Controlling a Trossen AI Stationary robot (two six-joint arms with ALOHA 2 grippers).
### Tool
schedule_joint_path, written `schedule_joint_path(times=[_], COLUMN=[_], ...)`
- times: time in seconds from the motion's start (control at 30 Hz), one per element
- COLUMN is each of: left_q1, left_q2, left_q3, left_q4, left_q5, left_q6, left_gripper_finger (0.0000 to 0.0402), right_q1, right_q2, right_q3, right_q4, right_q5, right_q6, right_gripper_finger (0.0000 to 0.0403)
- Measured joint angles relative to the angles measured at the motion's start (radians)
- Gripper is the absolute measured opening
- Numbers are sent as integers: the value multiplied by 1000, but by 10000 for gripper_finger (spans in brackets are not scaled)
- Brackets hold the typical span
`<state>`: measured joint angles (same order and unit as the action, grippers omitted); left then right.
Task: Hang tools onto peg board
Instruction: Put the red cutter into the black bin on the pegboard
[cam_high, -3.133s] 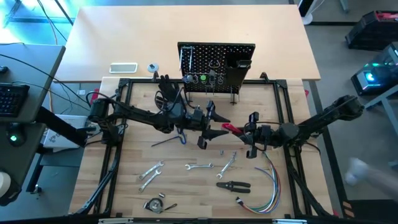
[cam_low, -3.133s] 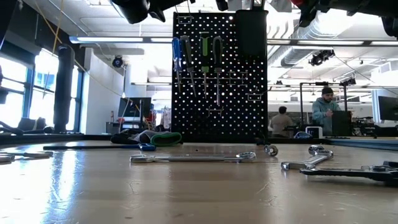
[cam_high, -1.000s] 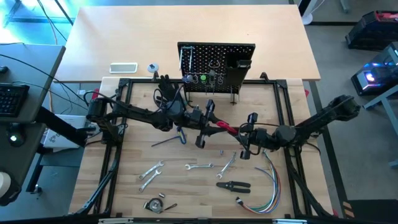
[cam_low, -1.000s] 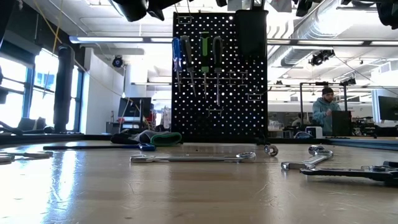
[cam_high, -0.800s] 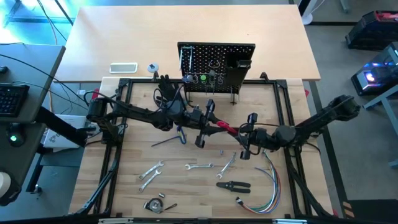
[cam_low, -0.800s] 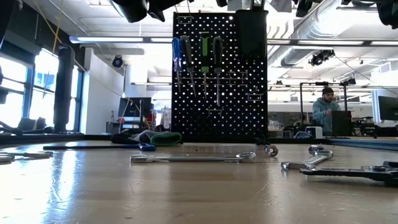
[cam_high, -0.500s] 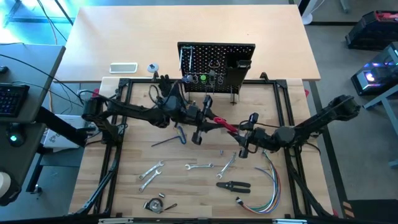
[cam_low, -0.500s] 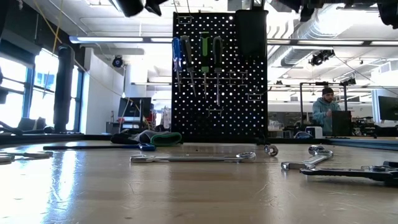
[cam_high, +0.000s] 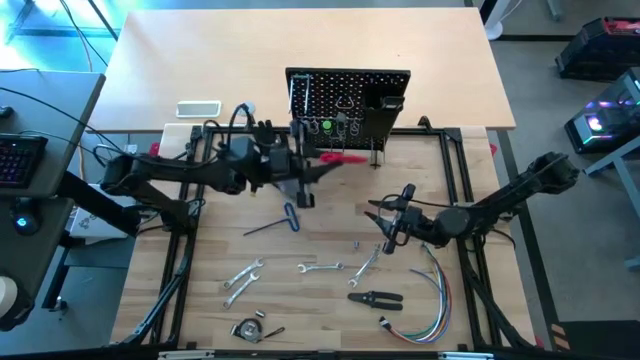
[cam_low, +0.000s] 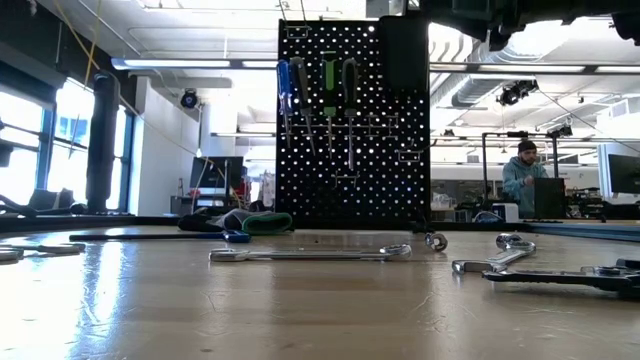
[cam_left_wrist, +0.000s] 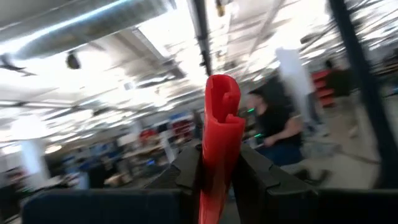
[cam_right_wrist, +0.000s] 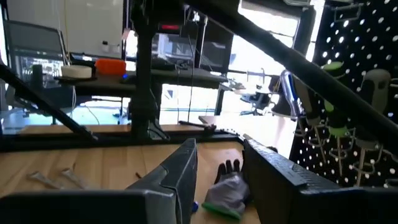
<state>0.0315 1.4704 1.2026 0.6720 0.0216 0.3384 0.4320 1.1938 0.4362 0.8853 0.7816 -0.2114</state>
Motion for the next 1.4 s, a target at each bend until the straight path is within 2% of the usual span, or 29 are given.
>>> schedule_joint_path(times=[0.43, 0.73, 1.03, 1.4], left_q1=[32, 94, 150, 170], left_q2=[158, 239, 298, 344], left_q3=[402, 571, 653, 657], left_q4=[-390, -480, -579, -553], left_q5=[-262, -294, -293, -306], left_q6=[108, 134, 116, 133], left_gripper_finger=[49, 49, 49, 49], right_q1=[0, 0, 0, 0], right_q2=[0, 0, 0, 2], right_q3=[0, 0, 0, 0], right_q4=[-96, -162, -182, -207], right_q5=[0, -11, -30, -39], right_q6=[82, 133, 133, 152], right_gripper_finger=[126, 126, 126, 126])
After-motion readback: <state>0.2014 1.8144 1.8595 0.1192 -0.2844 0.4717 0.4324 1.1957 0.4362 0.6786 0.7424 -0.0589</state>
